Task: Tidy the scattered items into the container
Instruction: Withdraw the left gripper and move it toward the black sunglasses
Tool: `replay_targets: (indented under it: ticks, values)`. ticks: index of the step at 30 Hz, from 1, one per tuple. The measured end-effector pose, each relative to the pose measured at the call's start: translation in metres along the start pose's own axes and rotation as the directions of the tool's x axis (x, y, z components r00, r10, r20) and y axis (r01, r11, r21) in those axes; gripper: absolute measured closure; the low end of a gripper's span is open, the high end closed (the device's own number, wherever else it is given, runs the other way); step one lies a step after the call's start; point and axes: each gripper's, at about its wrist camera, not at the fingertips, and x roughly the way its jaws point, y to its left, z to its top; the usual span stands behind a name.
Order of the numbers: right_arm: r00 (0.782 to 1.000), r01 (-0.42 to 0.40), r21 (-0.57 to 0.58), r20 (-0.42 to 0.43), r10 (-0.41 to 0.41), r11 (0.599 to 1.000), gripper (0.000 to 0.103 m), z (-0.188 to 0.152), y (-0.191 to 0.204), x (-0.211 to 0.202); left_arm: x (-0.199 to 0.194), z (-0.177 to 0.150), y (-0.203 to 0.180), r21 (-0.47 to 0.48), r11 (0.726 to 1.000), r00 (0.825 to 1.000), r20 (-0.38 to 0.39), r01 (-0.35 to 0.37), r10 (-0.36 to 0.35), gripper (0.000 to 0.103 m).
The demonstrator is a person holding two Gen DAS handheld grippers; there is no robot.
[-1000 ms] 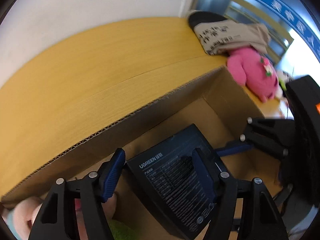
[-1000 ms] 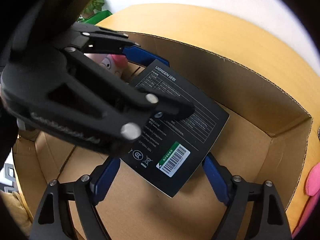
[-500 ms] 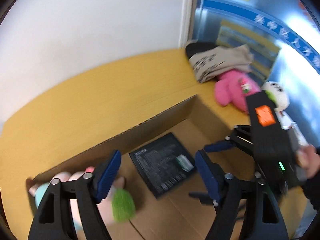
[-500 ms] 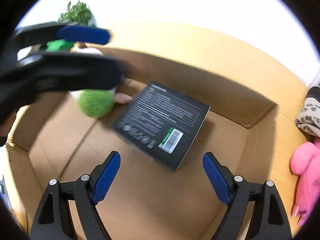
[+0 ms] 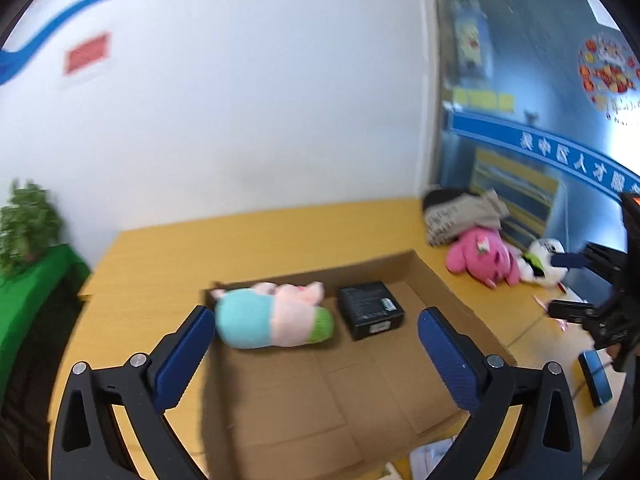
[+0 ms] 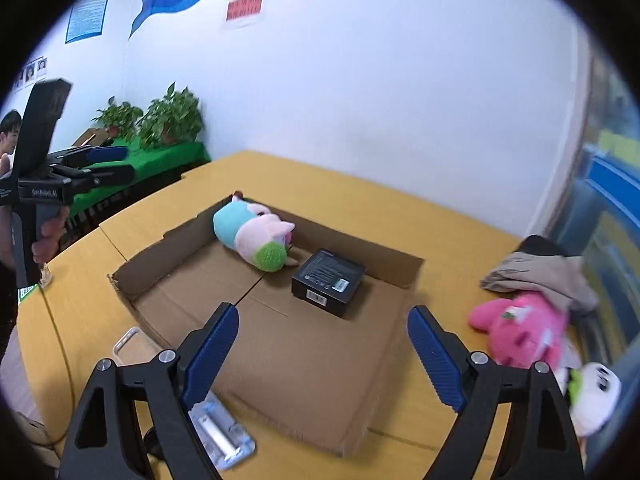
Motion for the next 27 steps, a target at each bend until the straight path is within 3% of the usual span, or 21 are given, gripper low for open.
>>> replay_targets:
  ticks: [4,11,20,27]
  values:
    - [0.999,0.027,0.016,0.028,-0.027,1.000,0.015,-0.018,0.008,-0.042,-0.049,-0.012,0.010,-0.037,0.999,0.999,0.023,-0.033,0.034,0.000]
    - [1.000,-0.005,0.058,0.027,0.003,0.998,0.015,-0.039,0.041,-0.056,-0.088,-0.057,0.005,-0.043,0.999,0.999,-0.014,-0.034,0.033,0.000]
    - [0.998,-0.063,0.005,-0.023,0.064,0.998,0.015,-0.072,0.087,-0.047,-0.077,-0.112,-0.009,-0.093,0.996,0.992,-0.121,0.014,-0.025,0.000]
    - [0.985,-0.155,-0.037,-0.077,0.152,0.987,0.015,-0.103,0.112,-0.040,-0.057,-0.151,-0.018,-0.138,0.988,0.969,-0.224,0.070,-0.100,0.000]
